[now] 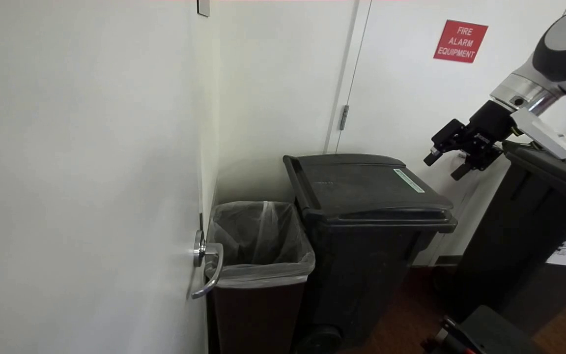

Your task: Open the lid of the trash bin

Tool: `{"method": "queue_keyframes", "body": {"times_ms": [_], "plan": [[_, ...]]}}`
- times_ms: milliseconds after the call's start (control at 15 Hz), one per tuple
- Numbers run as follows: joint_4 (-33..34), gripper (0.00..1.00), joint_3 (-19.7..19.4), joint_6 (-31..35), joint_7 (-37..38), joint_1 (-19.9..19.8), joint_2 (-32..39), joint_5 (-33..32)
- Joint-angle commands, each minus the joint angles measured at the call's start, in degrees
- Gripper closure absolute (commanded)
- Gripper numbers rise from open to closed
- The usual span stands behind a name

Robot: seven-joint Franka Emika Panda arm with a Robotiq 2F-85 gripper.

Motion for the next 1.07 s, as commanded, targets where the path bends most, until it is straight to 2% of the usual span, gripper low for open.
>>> {"method": "queue_keyframes", "body": {"times_ms": [0,333,533,667,733,800,1000], "plan": [[-0.9,0.00,-5.1,5.2,-3.5,-1.5,2.4,6.1],[-0.4,0.00,-17.6,8.6,-15.1,-0.1,7.2,19.1],[0.2,0.00,-26.1,7.8,-25.5,2.3,10.0,27.6],[0.3,0.00,-30.2,6.6,-31.7,3.4,12.0,32.1],[0.3,0.00,-31.4,6.2,-33.8,3.8,12.9,33.6],[-0.7,0.00,-28.0,6.4,-31.1,0.6,11.1,31.3],[-0.6,0.00,-29.6,6.2,-33.6,1.1,12.8,33.1]]}}
